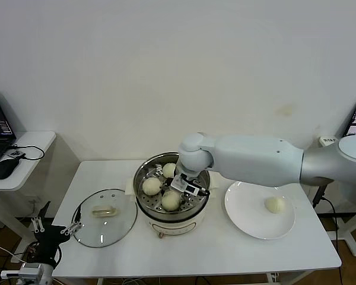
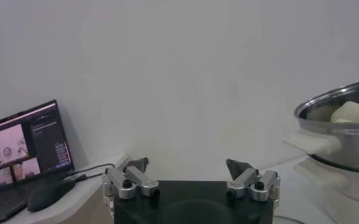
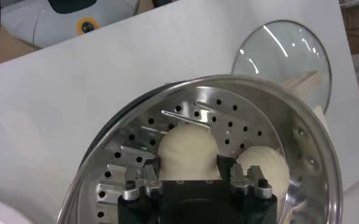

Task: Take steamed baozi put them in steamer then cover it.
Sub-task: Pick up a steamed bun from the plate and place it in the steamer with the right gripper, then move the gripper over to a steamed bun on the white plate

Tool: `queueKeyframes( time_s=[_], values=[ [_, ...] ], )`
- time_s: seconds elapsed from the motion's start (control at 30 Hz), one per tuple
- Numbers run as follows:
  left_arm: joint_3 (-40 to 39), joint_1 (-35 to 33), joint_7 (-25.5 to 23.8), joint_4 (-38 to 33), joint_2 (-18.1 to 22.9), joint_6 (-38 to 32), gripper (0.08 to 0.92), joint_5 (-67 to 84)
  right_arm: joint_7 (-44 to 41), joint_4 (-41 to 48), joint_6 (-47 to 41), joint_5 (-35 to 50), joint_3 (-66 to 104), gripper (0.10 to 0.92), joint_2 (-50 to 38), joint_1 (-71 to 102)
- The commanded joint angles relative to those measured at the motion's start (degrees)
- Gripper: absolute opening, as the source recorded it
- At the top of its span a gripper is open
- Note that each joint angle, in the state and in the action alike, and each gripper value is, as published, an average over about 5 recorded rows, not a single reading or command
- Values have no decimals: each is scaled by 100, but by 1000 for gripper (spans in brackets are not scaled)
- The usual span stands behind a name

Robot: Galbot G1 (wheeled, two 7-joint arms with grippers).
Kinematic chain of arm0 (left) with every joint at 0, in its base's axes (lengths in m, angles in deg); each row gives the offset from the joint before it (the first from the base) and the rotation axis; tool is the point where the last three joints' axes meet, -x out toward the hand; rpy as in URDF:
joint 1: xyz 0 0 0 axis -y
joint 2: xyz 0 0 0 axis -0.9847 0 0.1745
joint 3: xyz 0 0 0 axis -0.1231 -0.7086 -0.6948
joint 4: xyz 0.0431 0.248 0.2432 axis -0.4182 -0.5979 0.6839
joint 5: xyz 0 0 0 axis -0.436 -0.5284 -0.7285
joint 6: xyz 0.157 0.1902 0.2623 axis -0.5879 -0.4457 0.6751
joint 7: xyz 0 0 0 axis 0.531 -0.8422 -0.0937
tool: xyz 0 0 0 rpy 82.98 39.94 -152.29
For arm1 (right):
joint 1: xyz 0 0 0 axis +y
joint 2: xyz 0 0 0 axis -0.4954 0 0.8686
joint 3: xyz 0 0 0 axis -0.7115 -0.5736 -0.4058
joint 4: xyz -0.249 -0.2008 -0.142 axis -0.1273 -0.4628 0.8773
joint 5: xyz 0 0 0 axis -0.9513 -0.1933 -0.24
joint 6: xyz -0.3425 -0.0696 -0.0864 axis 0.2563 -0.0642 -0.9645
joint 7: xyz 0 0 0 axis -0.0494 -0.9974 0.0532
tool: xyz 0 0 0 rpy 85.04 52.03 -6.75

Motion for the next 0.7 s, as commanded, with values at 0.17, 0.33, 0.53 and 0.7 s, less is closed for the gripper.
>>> queueKeyframes(
  time_s=[0.17,0.33,0.53,0.7],
  values=[
    [-4,19,-8,-19,-36,9,823,5,-62,-111,-261,432,365,821,-789,-626],
    [8,33,-11,-19,-127,12,823,43,74,-419,-1573,579,349,823,-1633,-1007],
    [-47,50,-11,-47,-189,19,823,123,28,-992,-2670,1134,317,823,-2891,-1086],
    [-143,67,-13,-97,-216,21,823,97,-232,-1132,-2463,640,671,823,-3960,-533]
  ],
)
